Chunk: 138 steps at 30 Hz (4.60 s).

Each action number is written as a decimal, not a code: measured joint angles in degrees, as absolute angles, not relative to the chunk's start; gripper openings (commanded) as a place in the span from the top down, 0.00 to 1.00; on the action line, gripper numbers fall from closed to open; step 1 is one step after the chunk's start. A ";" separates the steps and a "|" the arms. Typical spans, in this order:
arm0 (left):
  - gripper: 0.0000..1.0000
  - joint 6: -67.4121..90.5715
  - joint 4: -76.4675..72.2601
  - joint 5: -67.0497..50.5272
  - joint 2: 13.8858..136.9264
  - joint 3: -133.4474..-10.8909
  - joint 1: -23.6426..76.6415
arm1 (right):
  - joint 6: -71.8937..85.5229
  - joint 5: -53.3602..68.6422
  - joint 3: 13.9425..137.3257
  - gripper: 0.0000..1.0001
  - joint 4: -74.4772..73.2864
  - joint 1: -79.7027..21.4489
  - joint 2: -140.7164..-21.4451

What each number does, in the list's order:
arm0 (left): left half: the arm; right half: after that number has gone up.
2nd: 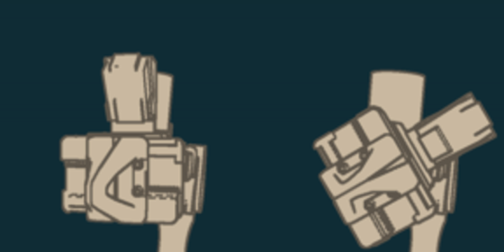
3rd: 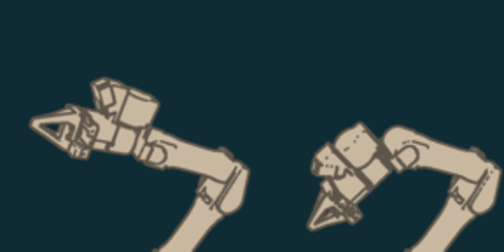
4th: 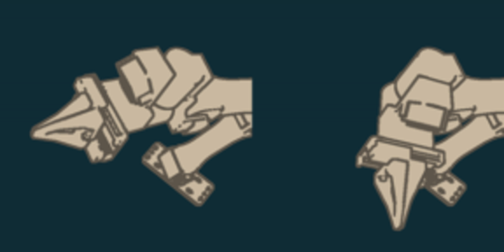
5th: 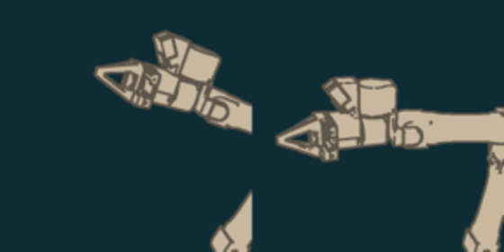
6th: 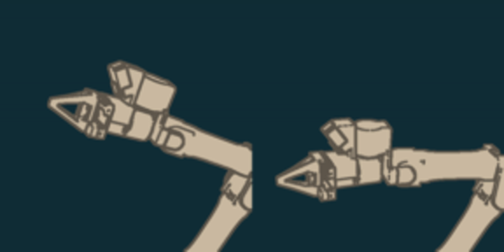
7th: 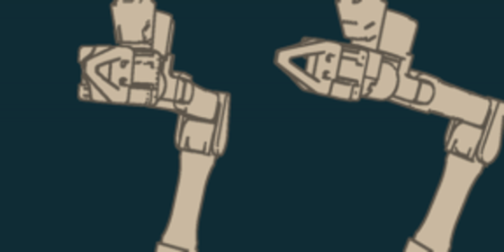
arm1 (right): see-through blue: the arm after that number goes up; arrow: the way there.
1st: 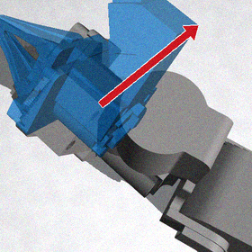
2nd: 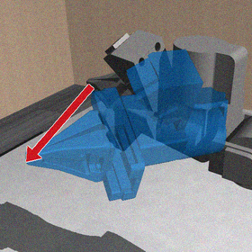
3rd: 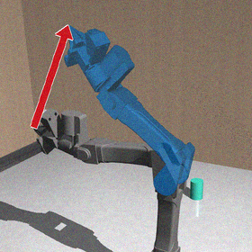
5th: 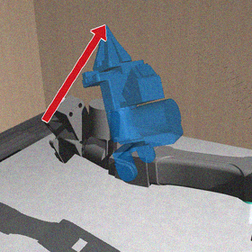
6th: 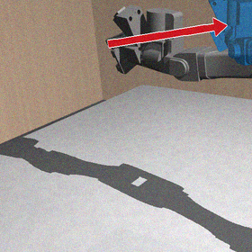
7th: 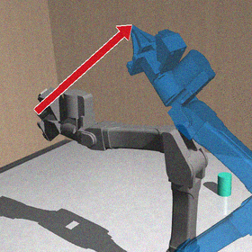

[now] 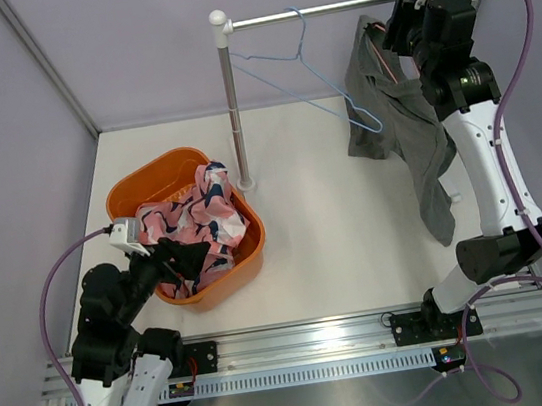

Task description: Remove the shorts from the hanger

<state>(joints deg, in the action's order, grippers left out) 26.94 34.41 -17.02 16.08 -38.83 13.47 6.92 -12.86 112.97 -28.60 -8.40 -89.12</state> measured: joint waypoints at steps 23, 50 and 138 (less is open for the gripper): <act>0.01 26.81 34.15 -17.63 16.05 -38.83 13.78 | 7.77 -14.83 112.97 0.59 -26.26 -7.75 -92.75; 0.01 26.79 34.13 -18.17 16.05 -38.85 13.78 | 7.73 -16.03 112.03 0.88 -25.19 -7.44 -95.57; 0.02 26.70 33.63 -19.35 21.39 -38.79 18.17 | 29.87 -5.17 61.34 1.00 -42.46 -33.50 -53.47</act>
